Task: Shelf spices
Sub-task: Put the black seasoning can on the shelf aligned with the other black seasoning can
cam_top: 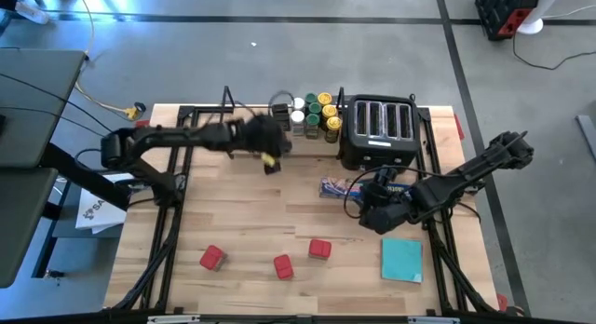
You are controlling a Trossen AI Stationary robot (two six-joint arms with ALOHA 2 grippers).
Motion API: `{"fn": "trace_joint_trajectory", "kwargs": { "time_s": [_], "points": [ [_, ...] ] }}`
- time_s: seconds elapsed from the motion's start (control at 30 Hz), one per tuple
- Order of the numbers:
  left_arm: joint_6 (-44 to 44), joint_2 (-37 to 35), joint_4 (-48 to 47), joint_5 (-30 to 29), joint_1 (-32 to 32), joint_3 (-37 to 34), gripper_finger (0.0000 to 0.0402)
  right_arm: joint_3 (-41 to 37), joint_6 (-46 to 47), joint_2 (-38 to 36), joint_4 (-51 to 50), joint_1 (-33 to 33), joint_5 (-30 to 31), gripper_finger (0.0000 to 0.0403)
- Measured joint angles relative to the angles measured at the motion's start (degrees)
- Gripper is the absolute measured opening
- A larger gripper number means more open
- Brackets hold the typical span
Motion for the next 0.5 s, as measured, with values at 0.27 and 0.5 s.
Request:
{"fn": "trace_joint_trajectory", "kwargs": {
  "time_s": [0.27, 0.5],
  "points": [
    [7.0, 2.1, 2.4, 10.2, 10.5, 0.0, 0.0137, -0.1, 0.6, 0.0, 1.8, 0.0, 0.1, 0.0277],
    [9.6, 4.4, 5.0, 10.4, 12.1, 0.0, 0.0144, -0.1, 0.9, 0.0, 3.2, 0.0, -0.7, 0.0277]
  ]
}}
